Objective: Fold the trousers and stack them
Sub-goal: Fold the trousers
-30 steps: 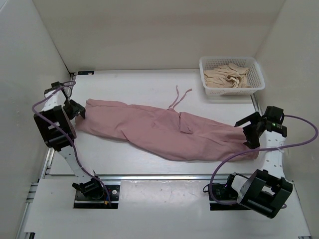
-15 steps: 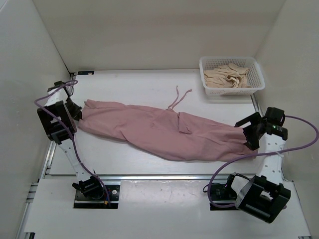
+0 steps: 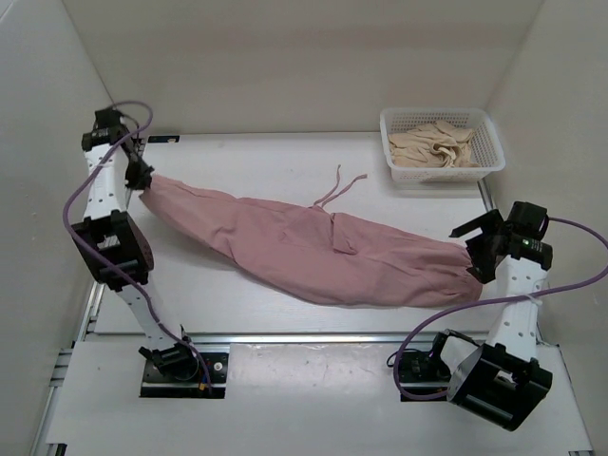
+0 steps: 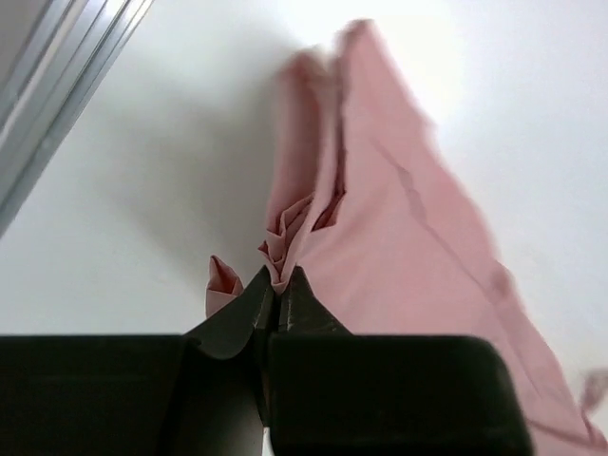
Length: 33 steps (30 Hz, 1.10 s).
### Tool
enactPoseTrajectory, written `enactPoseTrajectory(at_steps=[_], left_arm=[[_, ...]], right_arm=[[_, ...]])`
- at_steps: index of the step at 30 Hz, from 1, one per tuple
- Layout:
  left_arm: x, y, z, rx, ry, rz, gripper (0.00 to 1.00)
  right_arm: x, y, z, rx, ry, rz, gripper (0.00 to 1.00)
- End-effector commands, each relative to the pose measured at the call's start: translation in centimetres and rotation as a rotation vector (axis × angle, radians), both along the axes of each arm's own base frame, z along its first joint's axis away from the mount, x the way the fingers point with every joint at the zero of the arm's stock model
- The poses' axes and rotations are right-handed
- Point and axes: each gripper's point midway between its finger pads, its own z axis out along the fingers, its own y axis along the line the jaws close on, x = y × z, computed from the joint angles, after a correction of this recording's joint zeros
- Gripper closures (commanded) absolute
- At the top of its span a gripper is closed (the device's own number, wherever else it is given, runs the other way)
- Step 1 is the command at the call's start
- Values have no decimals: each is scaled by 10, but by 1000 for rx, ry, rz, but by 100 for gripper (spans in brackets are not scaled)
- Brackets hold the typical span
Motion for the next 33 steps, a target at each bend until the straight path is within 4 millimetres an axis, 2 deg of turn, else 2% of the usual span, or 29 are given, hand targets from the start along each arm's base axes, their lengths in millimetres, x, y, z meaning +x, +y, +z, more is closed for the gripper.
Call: enactPoseTrajectory(at_steps=[1,2,4,5,6,7,10,11,12,13,14,15,16,17,20,21,23,24,26,27,30,31,32,33], left_arm=[[2,-55,102,115,-177,-198,89],[2,-86,114,137,-187,-279,89],[-3,-120,130,167,-219,-342,89],[-6,-159,131,169,-230,-416,89],[-11,-180,130,157,-226,-460,89],[-21,-221,130,142,-238,-530,89],[-46,-281,106,123,-185,-636,89],[-65,-322,89,100,-154,-713,89],[-74,-343,72,96,-113,-753,87],[-85,-365,63,75,-90,-802,79],[-113,-402,52,40,-52,-899,62],[-124,-417,44,39,-32,-929,37],[-131,-423,30,74,7,-935,15],[-135,-426,30,89,10,-929,9],[-128,-428,39,101,-19,-908,15],[-122,-427,51,116,-63,-905,20],[-118,-428,58,125,-86,-912,34],[-115,-428,58,141,-88,-924,38],[-112,-429,44,163,-56,-923,38],[-111,-435,39,168,-56,-942,31],[-104,-442,5,205,8,-971,21],[-102,-446,0,229,8,-985,15],[-98,-447,-20,260,52,-998,14],[-96,-450,-27,264,62,-999,13]], right_arm=[[9,-2,28,-19,-75,0,1],[9,-2,28,-19,-75,0,1],[11,-3,32,-24,-85,0,1],[11,-3,32,-24,-85,0,1],[11,-1,32,-16,-88,7,1],[13,-2,34,-19,-97,7,1],[11,1,33,-13,-101,12,1],[10,1,31,-20,-105,20,1],[9,2,26,-16,-94,19,1],[9,2,26,-16,-94,19,1],[8,2,22,-14,-89,19,1],[8,2,22,-14,-89,19,1],[7,2,18,-9,-80,19,1],[7,2,18,-9,-80,19,1],[7,4,18,-8,-82,32,1],[7,4,18,-8,-82,32,1],[7,5,19,0,-86,38,1],[9,6,20,3,-97,44,1],[9,9,20,10,-107,51,1],[9,9,20,10,-107,51,1],[6,13,15,28,-103,61,1],[6,13,15,28,-103,61,1],[4,14,11,32,-93,61,1],[4,16,14,35,-105,67,1]])
